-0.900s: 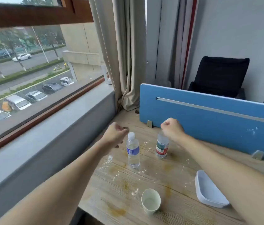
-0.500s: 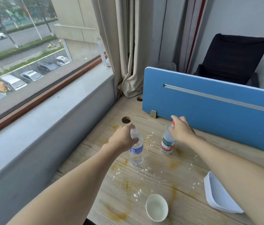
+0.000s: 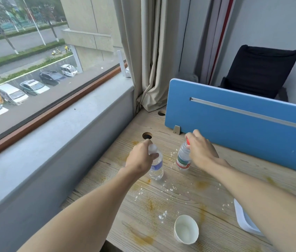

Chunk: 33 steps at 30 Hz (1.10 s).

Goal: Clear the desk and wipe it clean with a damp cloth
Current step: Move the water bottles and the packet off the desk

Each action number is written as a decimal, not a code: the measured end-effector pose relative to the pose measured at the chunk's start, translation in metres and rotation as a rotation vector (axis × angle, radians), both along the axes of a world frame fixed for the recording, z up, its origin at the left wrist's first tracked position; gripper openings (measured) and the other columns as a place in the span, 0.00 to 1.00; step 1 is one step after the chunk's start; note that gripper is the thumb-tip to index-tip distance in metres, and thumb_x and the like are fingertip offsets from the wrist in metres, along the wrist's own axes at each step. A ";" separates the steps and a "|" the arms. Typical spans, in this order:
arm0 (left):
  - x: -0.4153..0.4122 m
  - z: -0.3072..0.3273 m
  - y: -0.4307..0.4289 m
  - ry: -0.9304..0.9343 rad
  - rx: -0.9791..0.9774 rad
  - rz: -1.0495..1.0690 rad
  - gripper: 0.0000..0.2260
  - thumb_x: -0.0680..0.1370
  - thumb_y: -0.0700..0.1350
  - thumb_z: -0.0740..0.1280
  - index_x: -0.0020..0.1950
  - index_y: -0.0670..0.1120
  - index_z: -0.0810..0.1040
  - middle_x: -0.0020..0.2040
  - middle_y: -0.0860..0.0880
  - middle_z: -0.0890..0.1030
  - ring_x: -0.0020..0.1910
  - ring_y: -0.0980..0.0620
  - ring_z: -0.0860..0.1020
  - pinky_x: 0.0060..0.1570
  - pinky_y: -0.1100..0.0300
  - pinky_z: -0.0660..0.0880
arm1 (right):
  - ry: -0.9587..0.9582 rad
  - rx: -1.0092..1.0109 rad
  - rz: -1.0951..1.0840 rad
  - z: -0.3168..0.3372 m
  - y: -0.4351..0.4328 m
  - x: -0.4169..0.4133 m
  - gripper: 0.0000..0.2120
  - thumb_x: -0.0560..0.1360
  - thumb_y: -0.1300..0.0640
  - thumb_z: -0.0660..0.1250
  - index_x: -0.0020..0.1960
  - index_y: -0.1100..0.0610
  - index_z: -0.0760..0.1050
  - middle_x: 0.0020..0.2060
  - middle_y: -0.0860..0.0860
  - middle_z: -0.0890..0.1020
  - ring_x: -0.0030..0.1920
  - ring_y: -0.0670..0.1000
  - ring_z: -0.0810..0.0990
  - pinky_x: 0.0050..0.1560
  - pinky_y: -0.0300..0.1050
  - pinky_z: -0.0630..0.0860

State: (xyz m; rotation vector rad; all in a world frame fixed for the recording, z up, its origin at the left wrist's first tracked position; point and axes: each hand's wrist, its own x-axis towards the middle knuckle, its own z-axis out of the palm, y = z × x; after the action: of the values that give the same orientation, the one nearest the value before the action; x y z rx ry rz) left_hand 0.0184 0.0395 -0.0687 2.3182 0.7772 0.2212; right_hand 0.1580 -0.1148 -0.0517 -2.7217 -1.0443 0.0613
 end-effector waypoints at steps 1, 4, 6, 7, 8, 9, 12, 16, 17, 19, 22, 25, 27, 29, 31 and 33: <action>-0.007 0.007 0.004 -0.012 0.010 0.017 0.12 0.78 0.50 0.70 0.58 0.49 0.73 0.54 0.49 0.78 0.51 0.46 0.76 0.51 0.45 0.77 | -0.008 0.015 0.021 0.008 0.006 -0.007 0.05 0.81 0.65 0.61 0.54 0.57 0.70 0.50 0.53 0.70 0.43 0.56 0.75 0.44 0.54 0.77; -0.036 0.033 0.021 -0.051 0.054 0.058 0.11 0.77 0.50 0.70 0.55 0.50 0.73 0.53 0.51 0.78 0.51 0.45 0.76 0.51 0.46 0.76 | -0.031 0.045 0.083 0.032 0.028 -0.032 0.03 0.82 0.63 0.61 0.55 0.58 0.71 0.50 0.54 0.71 0.45 0.59 0.75 0.48 0.57 0.77; -0.059 0.051 0.033 -0.072 0.083 0.087 0.10 0.77 0.51 0.69 0.54 0.49 0.72 0.52 0.51 0.78 0.50 0.45 0.76 0.51 0.46 0.76 | -0.047 0.072 0.116 0.048 0.045 -0.050 0.03 0.81 0.62 0.61 0.55 0.58 0.71 0.51 0.54 0.71 0.46 0.60 0.76 0.49 0.58 0.76; -0.074 0.061 0.041 -0.085 0.100 0.103 0.10 0.77 0.51 0.69 0.53 0.49 0.72 0.52 0.51 0.77 0.50 0.46 0.76 0.51 0.47 0.76 | -0.060 0.086 0.131 0.057 0.055 -0.062 0.04 0.81 0.62 0.62 0.55 0.57 0.71 0.51 0.54 0.71 0.47 0.60 0.76 0.50 0.58 0.76; -0.090 0.071 0.048 -0.098 0.119 0.113 0.10 0.77 0.51 0.69 0.52 0.49 0.72 0.51 0.52 0.76 0.50 0.46 0.75 0.50 0.47 0.75 | -0.073 0.105 0.146 0.066 0.065 -0.075 0.05 0.81 0.62 0.63 0.56 0.57 0.71 0.52 0.54 0.71 0.48 0.60 0.76 0.50 0.58 0.76; -0.107 0.082 0.055 -0.111 0.142 0.123 0.09 0.77 0.51 0.68 0.52 0.49 0.72 0.51 0.51 0.76 0.50 0.46 0.75 0.50 0.48 0.74 | -0.085 0.127 0.163 0.075 0.076 -0.089 0.05 0.81 0.61 0.63 0.57 0.56 0.72 0.53 0.54 0.71 0.49 0.61 0.76 0.50 0.57 0.76; -0.160 0.114 0.072 -0.113 0.207 0.179 0.12 0.79 0.52 0.68 0.57 0.47 0.72 0.55 0.47 0.74 0.51 0.41 0.75 0.52 0.48 0.73 | -0.127 0.205 0.233 0.105 0.108 -0.137 0.08 0.81 0.60 0.63 0.60 0.54 0.73 0.54 0.53 0.72 0.51 0.61 0.76 0.46 0.54 0.74; -0.239 0.158 0.094 -0.120 0.335 0.289 0.14 0.79 0.53 0.67 0.59 0.45 0.71 0.56 0.45 0.79 0.53 0.41 0.76 0.50 0.48 0.74 | -0.128 0.279 0.346 0.143 0.152 -0.210 0.11 0.80 0.58 0.64 0.63 0.53 0.74 0.57 0.53 0.75 0.54 0.61 0.77 0.46 0.50 0.70; -0.260 0.168 0.100 -0.125 0.362 0.319 0.15 0.80 0.53 0.67 0.60 0.45 0.71 0.56 0.44 0.80 0.52 0.41 0.77 0.50 0.47 0.75 | -0.122 0.303 0.377 0.151 0.163 -0.229 0.12 0.80 0.58 0.65 0.63 0.53 0.74 0.57 0.53 0.75 0.54 0.60 0.77 0.46 0.49 0.69; -0.304 0.184 0.112 -0.108 0.391 0.377 0.15 0.80 0.53 0.67 0.61 0.46 0.71 0.57 0.43 0.80 0.51 0.42 0.77 0.48 0.48 0.75 | -0.098 0.348 0.438 0.165 0.186 -0.267 0.11 0.80 0.58 0.67 0.61 0.54 0.75 0.57 0.52 0.77 0.52 0.58 0.76 0.46 0.48 0.68; -0.374 0.202 0.127 -0.074 0.424 0.475 0.16 0.79 0.55 0.67 0.61 0.47 0.71 0.58 0.42 0.80 0.55 0.38 0.77 0.50 0.48 0.75 | -0.047 0.379 0.527 0.181 0.217 -0.326 0.11 0.79 0.59 0.68 0.61 0.55 0.76 0.57 0.52 0.78 0.52 0.56 0.75 0.47 0.47 0.67; -0.440 0.211 0.138 -0.047 0.461 0.557 0.17 0.79 0.54 0.68 0.62 0.46 0.72 0.59 0.42 0.80 0.56 0.38 0.77 0.51 0.48 0.75 | -0.022 0.399 0.620 0.189 0.245 -0.386 0.11 0.78 0.60 0.69 0.60 0.56 0.77 0.56 0.53 0.79 0.49 0.54 0.73 0.48 0.47 0.70; -0.479 0.213 0.143 -0.007 0.481 0.599 0.16 0.79 0.54 0.68 0.60 0.45 0.73 0.57 0.41 0.81 0.54 0.39 0.78 0.50 0.47 0.76 | 0.000 0.389 0.672 0.188 0.263 -0.425 0.12 0.78 0.60 0.70 0.61 0.55 0.76 0.56 0.53 0.79 0.49 0.53 0.73 0.49 0.48 0.71; -0.516 0.210 0.148 0.021 0.479 0.645 0.15 0.79 0.53 0.69 0.59 0.45 0.73 0.56 0.42 0.81 0.53 0.40 0.78 0.50 0.47 0.76 | 0.014 0.372 0.719 0.183 0.278 -0.460 0.11 0.78 0.59 0.70 0.60 0.55 0.76 0.55 0.53 0.80 0.48 0.53 0.74 0.48 0.49 0.72; -0.549 0.204 0.153 0.037 0.460 0.699 0.17 0.78 0.54 0.69 0.62 0.46 0.73 0.58 0.43 0.81 0.54 0.40 0.78 0.52 0.47 0.76 | 0.031 0.366 0.755 0.179 0.292 -0.492 0.10 0.78 0.59 0.70 0.58 0.54 0.77 0.54 0.53 0.81 0.48 0.54 0.74 0.47 0.49 0.72; -0.578 0.195 0.160 0.053 0.435 0.738 0.18 0.78 0.54 0.69 0.63 0.46 0.73 0.60 0.43 0.81 0.55 0.41 0.78 0.54 0.46 0.76 | 0.054 0.354 0.796 0.174 0.304 -0.521 0.12 0.78 0.60 0.70 0.61 0.55 0.77 0.55 0.53 0.81 0.48 0.53 0.74 0.46 0.47 0.70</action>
State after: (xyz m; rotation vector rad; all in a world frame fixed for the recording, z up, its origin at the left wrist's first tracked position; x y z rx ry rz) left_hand -0.5594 0.1991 0.1264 2.3178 1.7343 0.7105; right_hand -0.3626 0.1891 0.1223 -1.8490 -1.8415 0.0686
